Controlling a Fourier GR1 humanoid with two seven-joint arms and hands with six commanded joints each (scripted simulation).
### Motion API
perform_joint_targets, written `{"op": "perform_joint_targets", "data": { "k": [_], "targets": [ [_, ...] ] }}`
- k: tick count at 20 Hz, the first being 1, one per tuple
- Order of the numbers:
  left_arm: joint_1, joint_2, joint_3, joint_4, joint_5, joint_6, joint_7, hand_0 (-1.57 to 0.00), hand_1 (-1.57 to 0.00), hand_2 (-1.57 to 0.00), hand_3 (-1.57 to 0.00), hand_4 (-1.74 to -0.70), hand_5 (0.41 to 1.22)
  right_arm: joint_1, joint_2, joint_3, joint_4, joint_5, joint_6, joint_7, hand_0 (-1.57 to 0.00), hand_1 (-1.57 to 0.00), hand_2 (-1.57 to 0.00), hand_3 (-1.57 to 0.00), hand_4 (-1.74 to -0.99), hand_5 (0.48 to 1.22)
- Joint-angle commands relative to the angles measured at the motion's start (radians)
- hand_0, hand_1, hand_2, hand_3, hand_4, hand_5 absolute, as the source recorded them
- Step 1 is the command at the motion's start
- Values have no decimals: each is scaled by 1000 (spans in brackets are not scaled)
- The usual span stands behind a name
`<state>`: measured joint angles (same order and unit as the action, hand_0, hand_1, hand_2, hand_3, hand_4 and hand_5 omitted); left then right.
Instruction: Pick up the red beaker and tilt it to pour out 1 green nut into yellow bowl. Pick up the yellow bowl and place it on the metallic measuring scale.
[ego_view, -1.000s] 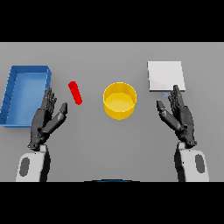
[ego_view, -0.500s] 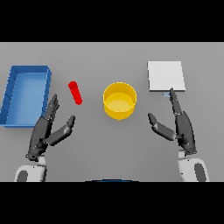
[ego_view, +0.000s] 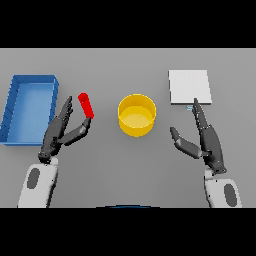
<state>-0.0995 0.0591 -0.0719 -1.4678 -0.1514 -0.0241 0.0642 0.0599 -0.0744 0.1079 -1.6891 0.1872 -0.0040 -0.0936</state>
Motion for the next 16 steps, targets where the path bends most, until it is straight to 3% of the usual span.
{"op": "perform_joint_targets", "data": {
  "k": [1,5,10,16],
  "targets": [
    [-31,5,10,38,-2,0,-11,1,1,1,1,-1176,640,4,3,3,0,-2,3,6,1,1,1,1,-1225,627],
    [-120,-8,22,159,-7,0,-70,1,1,1,1,-1189,641,-19,3,4,11,11,-5,15,1,1,1,1,-1222,626],
    [-229,-13,32,268,-41,31,-57,1,1,1,1,-1197,661,-1,0,-6,11,-1,-2,9,1,1,1,1,-1226,631],
    [-323,-24,65,410,-46,59,-107,1,1,1,1,-1215,678,12,1,-8,6,-2,-4,2,1,1,1,1,-1241,641]
  ]
}}
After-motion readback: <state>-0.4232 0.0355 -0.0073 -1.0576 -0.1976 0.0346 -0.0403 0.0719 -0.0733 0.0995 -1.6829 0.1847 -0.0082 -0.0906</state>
